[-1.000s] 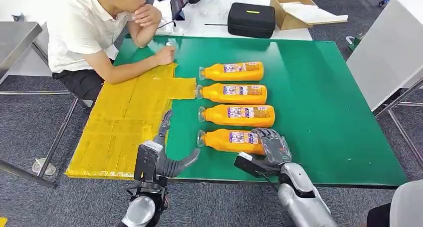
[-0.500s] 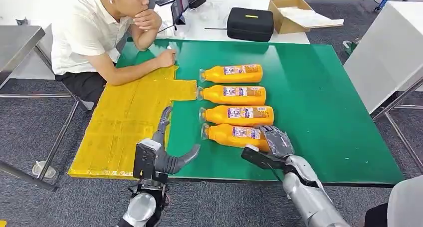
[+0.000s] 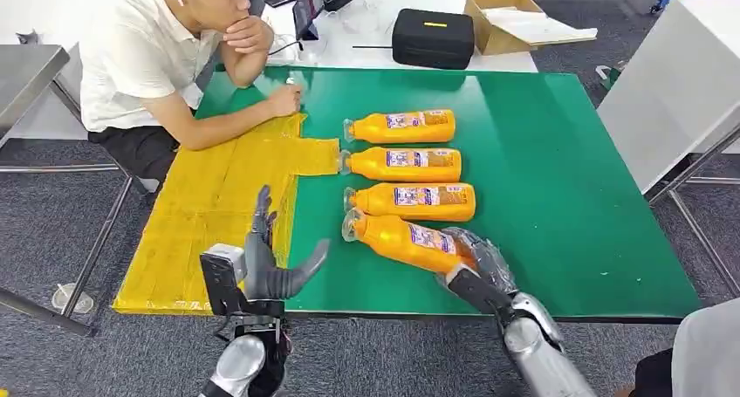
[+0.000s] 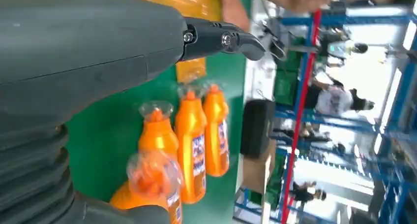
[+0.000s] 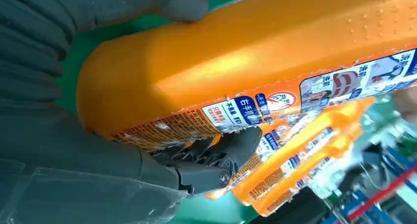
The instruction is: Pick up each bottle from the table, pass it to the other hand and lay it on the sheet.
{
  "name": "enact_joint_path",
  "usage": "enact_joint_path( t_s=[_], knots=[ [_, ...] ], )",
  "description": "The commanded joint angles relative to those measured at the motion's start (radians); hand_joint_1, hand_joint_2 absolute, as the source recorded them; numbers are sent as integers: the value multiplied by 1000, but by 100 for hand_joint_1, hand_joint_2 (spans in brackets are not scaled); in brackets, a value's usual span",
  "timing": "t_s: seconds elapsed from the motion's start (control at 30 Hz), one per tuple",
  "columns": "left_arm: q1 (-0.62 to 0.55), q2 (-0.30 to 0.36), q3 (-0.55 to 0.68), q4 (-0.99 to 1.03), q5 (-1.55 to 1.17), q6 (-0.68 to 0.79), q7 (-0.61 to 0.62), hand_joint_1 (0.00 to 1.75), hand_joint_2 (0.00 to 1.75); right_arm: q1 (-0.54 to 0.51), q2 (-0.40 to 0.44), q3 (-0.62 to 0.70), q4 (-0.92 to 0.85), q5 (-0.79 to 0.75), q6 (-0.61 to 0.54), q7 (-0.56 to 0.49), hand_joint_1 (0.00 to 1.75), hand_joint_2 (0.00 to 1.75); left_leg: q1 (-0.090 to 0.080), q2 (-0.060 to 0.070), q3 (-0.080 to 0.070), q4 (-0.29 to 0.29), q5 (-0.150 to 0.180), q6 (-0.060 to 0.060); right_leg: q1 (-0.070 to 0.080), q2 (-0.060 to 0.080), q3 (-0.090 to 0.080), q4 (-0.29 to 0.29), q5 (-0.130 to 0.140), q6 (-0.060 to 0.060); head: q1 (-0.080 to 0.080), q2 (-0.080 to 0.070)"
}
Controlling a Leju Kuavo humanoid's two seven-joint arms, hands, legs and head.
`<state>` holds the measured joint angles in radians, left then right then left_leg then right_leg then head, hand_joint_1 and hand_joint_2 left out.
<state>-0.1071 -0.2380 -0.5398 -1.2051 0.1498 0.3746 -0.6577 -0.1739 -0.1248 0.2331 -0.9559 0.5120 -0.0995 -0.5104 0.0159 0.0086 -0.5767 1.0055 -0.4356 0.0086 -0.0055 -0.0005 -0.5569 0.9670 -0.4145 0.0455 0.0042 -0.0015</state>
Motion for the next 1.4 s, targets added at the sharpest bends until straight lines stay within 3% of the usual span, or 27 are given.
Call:
enact_joint_path(
  t_s=[0.03, 0.17, 0.4, 0.47, 0.6, 0.73, 1.0, 1.23, 1.4],
  knots=[
    [-2, 14, 15, 129, 119, -87, 51, 0, 175, 80, 83, -42, -95, -80, -50, -36, 175, 175, 0, 0, 0, -1, 0, 0, 0, 0, 0, -1, 0, -1, 0, 0],
    [48, 31, 38, 76, 225, -180, 64, 0, 175, 92, 121, -74, -154, -129, -126, -70, 175, 175, -1, 0, -5, -1, 1, 0, -1, 1, -5, 0, 0, -1, 0, 0],
    [54, 36, 37, 50, 226, -180, 67, 0, 175, 97, 121, -69, -165, -129, -127, -68, 175, 175, -2, 0, -14, 0, 1, 0, -2, 1, -13, 2, 0, -1, -1, 0],
    [65, 32, 51, 27, 202, -136, 13, 0, 175, 108, 145, -97, -192, -160, -169, -92, 175, 175, -1, -1, -15, 0, 1, 0, -2, 0, -14, 1, -1, -1, 0, 0],
    [82, 35, 83, 29, 359, -235, 95, 0, 175, 128, 166, -76, -281, -174, -202, -100, 175, 175, -2, 0, -19, 0, 1, 0, -2, 1, -17, 2, 0, 0, 0, 0],
    [62, 44, 42, 65, 420, -417, 80, 0, 175, 90, 170, -30, -279, -200, -168, -96, 175, 175, -2, 1, -19, 0, 0, 0, -2, 3, -18, 2, 0, -1, 0, 0],
    [0, 42, -5, 114, 397, -638, 71, 0, 175, 54, 194, 71, -254, -219, -93, -127, 175, 175, -2, 0, -20, 0, 2, 0, -2, 1, -19, 2, 0, -1, 0, 0],
    [-10, 34, -10, 130, 347, -684, 26, 0, 175, 33, 208, 93, -227, -230, -60, -131, 175, 175, -2, 0, -20, 0, 2, 0, -2, 1, -18, 2, 0, -1, 0, 0],
    [-36, 18, 13, 94, 329, -748, -35, 0, 175, -28, 226, 184, -146, -214, 20, -89, 175, 175, -1, 1, -21, 0, 2, 0, -2, 2, -19, 2, 1, 0, 0, 0]
  ],
)
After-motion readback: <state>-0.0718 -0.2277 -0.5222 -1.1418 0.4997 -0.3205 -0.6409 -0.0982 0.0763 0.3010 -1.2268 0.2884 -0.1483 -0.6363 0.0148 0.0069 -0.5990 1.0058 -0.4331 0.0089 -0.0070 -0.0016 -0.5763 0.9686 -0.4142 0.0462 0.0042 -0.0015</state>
